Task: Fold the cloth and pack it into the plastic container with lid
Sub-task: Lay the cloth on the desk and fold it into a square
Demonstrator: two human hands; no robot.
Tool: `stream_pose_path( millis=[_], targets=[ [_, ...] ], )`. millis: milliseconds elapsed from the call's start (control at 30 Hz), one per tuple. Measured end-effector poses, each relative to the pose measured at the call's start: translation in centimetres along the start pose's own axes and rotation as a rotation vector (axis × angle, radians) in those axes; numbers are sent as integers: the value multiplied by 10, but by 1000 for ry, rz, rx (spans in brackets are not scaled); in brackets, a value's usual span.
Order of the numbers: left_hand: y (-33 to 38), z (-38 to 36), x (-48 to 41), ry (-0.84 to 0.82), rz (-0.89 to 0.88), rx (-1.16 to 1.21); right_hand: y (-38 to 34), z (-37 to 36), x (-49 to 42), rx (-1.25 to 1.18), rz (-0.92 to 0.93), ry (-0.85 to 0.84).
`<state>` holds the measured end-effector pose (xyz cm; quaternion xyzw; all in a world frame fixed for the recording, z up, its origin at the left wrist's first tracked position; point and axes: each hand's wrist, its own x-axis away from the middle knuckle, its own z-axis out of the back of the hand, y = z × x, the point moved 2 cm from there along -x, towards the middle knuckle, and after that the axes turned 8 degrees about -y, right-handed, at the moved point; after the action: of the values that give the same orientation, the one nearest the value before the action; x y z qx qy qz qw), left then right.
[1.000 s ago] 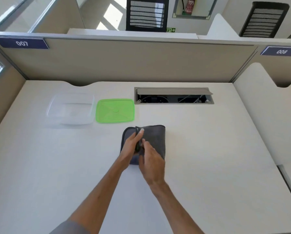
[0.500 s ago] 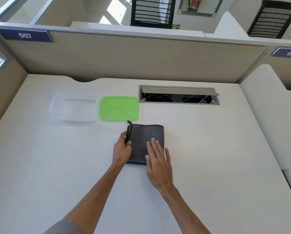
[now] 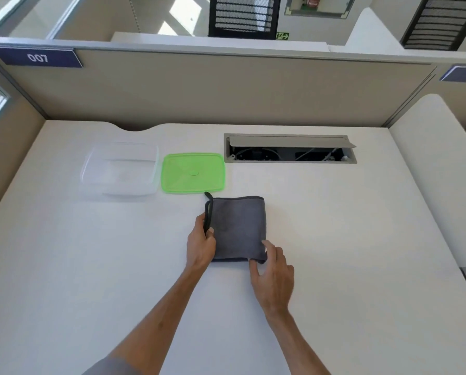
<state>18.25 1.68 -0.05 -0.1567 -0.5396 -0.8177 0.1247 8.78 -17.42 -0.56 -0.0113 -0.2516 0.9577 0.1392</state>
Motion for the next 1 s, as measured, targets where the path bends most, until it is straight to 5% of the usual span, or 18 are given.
stream_pose_path(
  millis=[267, 500, 667, 1000],
  targets=[
    [-4, -8, 9, 89, -29, 14, 38, 3, -1, 124, -23, -4],
    [-3, -19, 14, 236, -219, -354, 34, 35, -17, 23, 57, 23],
    [-9, -28, -4, 92, -490, -785, -13, 14, -61, 195, 258, -58],
    [-36, -22, -11, 70, -445, -925, -8, -29, -74, 343, 227, -142]
  ],
)
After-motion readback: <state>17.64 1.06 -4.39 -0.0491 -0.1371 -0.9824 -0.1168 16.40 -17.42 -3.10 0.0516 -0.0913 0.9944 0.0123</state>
